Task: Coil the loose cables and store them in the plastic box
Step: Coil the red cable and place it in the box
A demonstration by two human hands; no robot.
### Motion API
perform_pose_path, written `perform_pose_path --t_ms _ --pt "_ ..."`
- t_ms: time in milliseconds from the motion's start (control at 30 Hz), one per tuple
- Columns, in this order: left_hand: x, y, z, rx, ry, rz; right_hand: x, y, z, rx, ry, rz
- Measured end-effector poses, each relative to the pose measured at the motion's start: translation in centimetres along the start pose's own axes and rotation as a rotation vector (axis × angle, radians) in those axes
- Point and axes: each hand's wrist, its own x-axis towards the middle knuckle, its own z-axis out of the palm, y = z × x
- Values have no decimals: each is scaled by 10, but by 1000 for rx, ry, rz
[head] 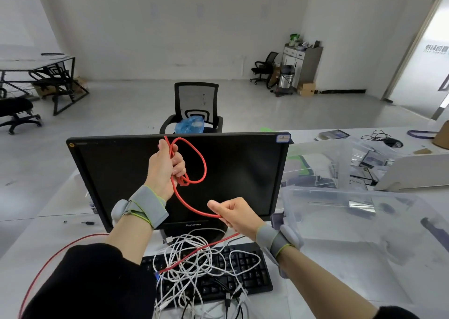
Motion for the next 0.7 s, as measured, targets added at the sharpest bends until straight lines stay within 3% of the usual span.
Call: perform_pose_path --t_ms 200,400,500,700 --pt "-4 -8 7 37 5 -15 9 4 1 -94 114 35" --pt "0 5 7 -21 -107 -114 7 11 -5 -231 5 86" --pt "7 17 2 -65 -157 -81 5 23 -20 -362 56 123" --pt "-9 7 7 429 -221 89 21 22 -44 -718 173 296"
